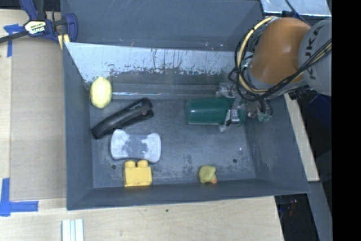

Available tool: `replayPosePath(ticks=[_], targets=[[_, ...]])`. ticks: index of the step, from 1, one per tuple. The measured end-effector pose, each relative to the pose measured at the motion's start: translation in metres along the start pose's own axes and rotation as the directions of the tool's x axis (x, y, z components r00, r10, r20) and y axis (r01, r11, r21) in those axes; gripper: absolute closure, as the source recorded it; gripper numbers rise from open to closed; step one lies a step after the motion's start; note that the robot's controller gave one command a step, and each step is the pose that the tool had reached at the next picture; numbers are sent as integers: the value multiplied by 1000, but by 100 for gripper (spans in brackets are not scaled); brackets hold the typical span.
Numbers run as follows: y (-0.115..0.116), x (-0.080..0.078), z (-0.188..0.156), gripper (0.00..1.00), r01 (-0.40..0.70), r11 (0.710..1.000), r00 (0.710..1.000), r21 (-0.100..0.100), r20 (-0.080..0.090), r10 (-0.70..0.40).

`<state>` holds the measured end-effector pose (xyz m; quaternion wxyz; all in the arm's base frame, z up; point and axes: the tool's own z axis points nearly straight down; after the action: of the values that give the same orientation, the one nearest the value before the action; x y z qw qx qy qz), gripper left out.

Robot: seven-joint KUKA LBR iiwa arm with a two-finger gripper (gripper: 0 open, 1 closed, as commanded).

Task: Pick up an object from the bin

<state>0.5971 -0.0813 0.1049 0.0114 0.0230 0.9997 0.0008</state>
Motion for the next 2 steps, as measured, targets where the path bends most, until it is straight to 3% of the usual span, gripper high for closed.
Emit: replayPosePath(ticks=[1,2], targets=[[-22,-12,-56,100,12,1000,1000,-1,-7,-12],[-21,-20,-67,100,7,1000,1000,1,7,-7]])
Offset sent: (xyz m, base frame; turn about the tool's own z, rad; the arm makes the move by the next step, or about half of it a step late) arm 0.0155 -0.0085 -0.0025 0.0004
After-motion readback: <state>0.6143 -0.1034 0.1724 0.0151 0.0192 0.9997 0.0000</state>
